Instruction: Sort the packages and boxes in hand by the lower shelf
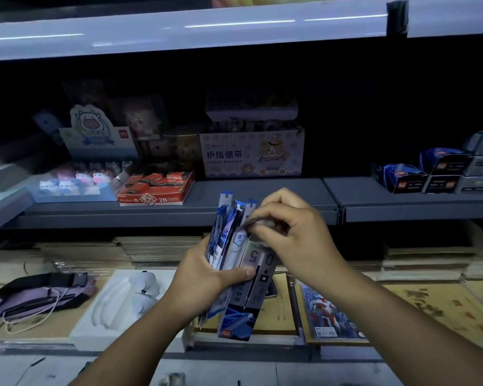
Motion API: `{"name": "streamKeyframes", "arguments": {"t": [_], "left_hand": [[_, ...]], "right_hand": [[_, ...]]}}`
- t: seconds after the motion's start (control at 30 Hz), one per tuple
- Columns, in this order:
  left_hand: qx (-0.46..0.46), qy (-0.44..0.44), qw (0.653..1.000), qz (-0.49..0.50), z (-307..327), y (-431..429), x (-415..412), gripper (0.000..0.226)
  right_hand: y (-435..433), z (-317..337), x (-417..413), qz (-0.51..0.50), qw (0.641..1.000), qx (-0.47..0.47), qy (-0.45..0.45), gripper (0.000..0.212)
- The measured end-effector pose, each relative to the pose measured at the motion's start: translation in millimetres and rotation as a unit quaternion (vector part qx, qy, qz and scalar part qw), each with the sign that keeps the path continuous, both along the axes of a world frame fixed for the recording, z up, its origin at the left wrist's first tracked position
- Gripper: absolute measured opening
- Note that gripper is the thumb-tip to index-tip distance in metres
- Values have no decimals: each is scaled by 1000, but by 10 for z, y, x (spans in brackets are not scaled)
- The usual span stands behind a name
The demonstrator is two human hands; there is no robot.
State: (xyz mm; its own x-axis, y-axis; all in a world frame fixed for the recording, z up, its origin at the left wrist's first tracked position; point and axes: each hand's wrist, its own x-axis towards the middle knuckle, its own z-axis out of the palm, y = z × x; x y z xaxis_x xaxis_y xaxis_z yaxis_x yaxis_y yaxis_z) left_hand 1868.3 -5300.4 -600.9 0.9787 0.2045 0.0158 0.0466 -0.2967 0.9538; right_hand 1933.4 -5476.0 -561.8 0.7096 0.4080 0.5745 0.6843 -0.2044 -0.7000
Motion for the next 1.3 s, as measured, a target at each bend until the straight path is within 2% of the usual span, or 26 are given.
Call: {"name": "streamKeyframes", "arguments": {"t": [0.13, 0.27, 0.37, 0.43, 0.6, 0.7, 0.83, 1.0, 1.23, 1.3], "left_hand": [[28, 4, 1000, -12, 8, -23, 3, 49], [33, -3, 999, -6, -8, -46, 16, 47], [27, -15, 999, 17, -10, -55, 35, 47], [32, -24, 999, 29, -11, -67, 49, 46], [65, -44, 995, 55, -43, -62, 78, 48], [116, -51, 989, 74, -57, -41, 69, 46], [174, -58, 979, 93, -80, -30, 56, 44], [202, -48, 973, 97, -101, -13, 59, 44], [205, -47, 972, 100, -89, -10, 82, 46], [209, -54, 971, 106, -101, -15, 86, 45]], "right_hand": [[-76, 102, 69, -52, 997, 60, -1, 9], [-97, 108, 68, -50, 994, 101, 16, 9], [-24, 76, -15, -17, 978, 147, 147, 26], [21, 52, -48, 0, 970, 134, 201, 28], [98, 0, -84, -40, 977, 95, 185, 27], [99, 0, -64, -52, 971, 99, 212, 27], [84, 27, -85, -39, 962, 114, 245, 41], [57, 40, -43, -35, 951, 128, 278, 26], [40, 40, -48, -37, 942, 208, 261, 11], [95, 15, -83, -29, 927, 233, 291, 15]]}}
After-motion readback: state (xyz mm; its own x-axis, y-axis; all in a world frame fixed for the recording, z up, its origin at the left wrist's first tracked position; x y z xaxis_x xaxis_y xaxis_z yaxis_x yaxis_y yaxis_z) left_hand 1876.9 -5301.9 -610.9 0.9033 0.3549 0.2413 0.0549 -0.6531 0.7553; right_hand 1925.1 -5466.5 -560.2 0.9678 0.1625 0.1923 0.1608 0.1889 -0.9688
